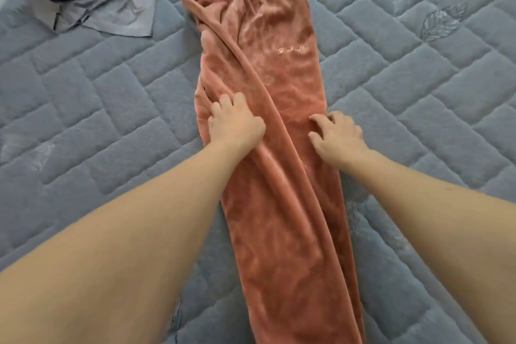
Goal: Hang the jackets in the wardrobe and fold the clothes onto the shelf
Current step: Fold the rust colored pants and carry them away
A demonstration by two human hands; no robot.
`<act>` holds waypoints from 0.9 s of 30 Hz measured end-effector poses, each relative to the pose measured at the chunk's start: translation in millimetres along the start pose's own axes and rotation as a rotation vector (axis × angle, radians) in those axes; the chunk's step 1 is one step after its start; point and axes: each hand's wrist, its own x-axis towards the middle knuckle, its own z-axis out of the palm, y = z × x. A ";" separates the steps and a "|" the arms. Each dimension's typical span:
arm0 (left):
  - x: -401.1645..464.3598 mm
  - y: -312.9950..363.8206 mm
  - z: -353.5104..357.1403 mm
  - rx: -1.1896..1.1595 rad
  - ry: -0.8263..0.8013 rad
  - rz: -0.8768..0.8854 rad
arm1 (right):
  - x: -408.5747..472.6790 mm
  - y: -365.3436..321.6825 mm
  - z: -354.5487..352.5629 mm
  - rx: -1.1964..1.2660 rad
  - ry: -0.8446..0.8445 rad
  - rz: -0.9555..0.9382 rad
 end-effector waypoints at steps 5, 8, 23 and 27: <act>86.3 12.4 3.1 -0.040 0.104 -0.017 | 81.6 11.1 -2.7 -0.187 -0.022 -0.069; 137.3 22.5 -4.1 -0.178 0.188 -0.087 | 126.7 16.5 -14.7 -0.266 0.037 -0.157; 228.1 118.6 2.1 -0.544 -0.311 0.306 | 159.5 27.1 1.8 0.033 0.312 -0.217; 293.6 118.9 -14.1 -0.303 0.055 0.275 | 163.5 28.3 2.1 0.035 0.293 -0.229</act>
